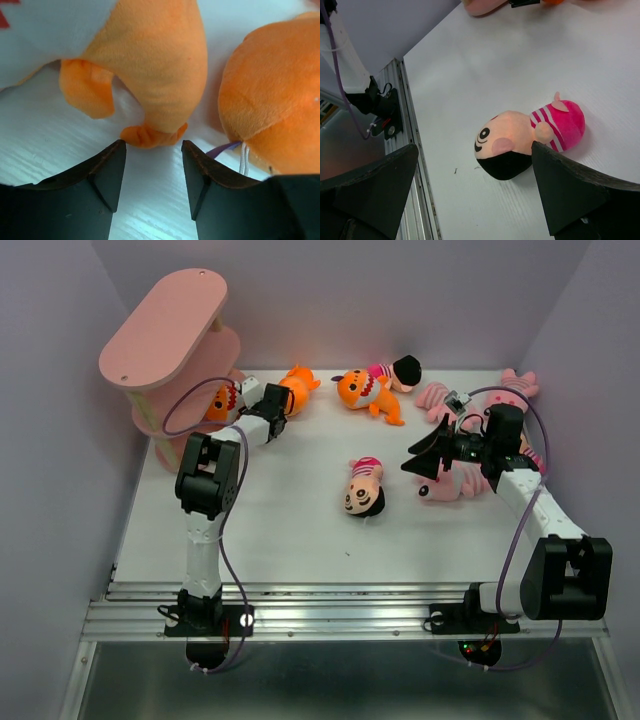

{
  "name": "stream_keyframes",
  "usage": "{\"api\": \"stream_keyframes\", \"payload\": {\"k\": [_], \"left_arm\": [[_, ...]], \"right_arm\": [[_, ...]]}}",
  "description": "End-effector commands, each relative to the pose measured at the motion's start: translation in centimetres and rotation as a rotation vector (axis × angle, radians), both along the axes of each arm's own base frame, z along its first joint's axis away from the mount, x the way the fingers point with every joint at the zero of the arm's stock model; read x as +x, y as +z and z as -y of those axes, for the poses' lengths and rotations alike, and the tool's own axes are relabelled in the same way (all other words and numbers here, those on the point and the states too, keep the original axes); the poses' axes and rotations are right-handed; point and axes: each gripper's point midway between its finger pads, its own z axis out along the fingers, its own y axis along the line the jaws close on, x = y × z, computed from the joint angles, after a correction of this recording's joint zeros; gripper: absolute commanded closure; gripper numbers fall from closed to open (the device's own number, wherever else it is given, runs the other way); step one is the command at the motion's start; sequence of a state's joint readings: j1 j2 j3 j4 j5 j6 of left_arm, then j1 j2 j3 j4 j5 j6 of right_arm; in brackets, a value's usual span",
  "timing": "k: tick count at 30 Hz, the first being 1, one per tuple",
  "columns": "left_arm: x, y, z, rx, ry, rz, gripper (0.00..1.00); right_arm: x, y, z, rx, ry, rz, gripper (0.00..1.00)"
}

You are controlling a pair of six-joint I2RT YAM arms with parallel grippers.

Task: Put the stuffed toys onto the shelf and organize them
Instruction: Place the stuffed toy onto shelf

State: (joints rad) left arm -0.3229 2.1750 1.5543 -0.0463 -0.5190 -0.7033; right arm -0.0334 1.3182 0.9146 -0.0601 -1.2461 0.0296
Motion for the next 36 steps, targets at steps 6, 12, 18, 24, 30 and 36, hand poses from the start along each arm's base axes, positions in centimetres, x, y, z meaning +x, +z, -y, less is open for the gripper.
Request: {"api": "stream_keyframes", "payload": {"k": [6, 12, 18, 24, 30, 36], "left_arm": [[2.2, 1.8, -1.8, 0.054, 0.034, 0.03, 0.46], [2.6, 1.7, -1.9, 0.066, 0.021, 0.03, 0.61], [2.5, 2.2, -2.1, 0.098, 0.005, 0.038, 0.92], [2.1, 4.5, -2.8, 0.18, -0.041, 0.049, 1.0], [2.0, 6.9, -3.4, 0.275, -0.108, 0.045, 1.0], [2.7, 8.2, -3.2, 0.339, -0.173, 0.034, 1.0]], "right_arm": [[0.3, 0.6, 0.1, 0.003, 0.013, 0.039, 0.0], [0.3, 0.5, 0.1, 0.002, 0.012, 0.034, 0.0], [0.3, 0.5, 0.1, 0.003, 0.013, 0.032, 0.0], [0.3, 0.4, 0.1, 0.003, 0.015, 0.032, 0.0], [0.3, 0.4, 0.1, 0.006, 0.02, 0.031, 0.0], [0.3, 0.5, 0.1, 0.006, 0.019, 0.031, 0.0]]}}
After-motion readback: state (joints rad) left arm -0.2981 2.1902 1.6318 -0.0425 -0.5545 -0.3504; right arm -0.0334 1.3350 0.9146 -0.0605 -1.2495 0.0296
